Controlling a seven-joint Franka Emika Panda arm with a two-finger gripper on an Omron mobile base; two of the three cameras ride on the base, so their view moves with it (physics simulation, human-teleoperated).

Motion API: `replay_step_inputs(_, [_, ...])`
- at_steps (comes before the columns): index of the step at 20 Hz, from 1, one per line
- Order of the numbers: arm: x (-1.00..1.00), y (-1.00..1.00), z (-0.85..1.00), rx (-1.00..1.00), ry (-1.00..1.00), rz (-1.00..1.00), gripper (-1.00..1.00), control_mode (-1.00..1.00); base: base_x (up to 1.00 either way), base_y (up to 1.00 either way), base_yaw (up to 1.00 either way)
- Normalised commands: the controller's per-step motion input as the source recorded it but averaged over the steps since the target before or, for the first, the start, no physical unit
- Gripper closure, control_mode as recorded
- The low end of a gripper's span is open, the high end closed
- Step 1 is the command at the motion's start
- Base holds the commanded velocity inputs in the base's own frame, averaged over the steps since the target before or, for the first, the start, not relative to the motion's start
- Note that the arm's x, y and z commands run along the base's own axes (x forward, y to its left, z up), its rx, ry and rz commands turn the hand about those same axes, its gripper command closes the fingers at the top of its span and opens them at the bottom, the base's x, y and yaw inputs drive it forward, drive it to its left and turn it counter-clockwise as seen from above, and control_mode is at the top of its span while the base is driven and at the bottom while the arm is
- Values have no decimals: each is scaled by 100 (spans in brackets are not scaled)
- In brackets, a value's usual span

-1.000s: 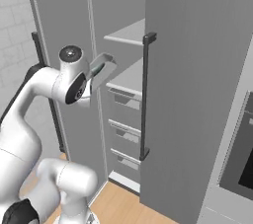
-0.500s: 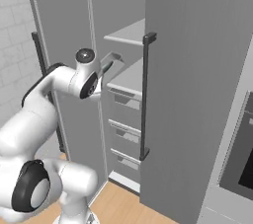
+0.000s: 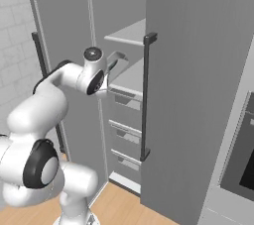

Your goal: Take the meat container that has the fish and place it on the second highest rack of the freezer. Then take the vegetable container that has the tomato and sweet potato and place it on the highest rack of the freezer.

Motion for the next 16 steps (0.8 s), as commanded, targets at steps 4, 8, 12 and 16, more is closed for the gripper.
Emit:
replay_step_inputs(4, [28,0,-8,0,0,0,100,-100,0,0,0])
replay_step_inputs(8, [31,0,-24,-1,0,0,100,-100,0,0,0])
replay_step_inputs(12, [31,0,-23,0,0,0,100,-100,0,0,0])
replay_step_inputs(16, [33,0,-15,0,0,0,100,-100,0,0,0])
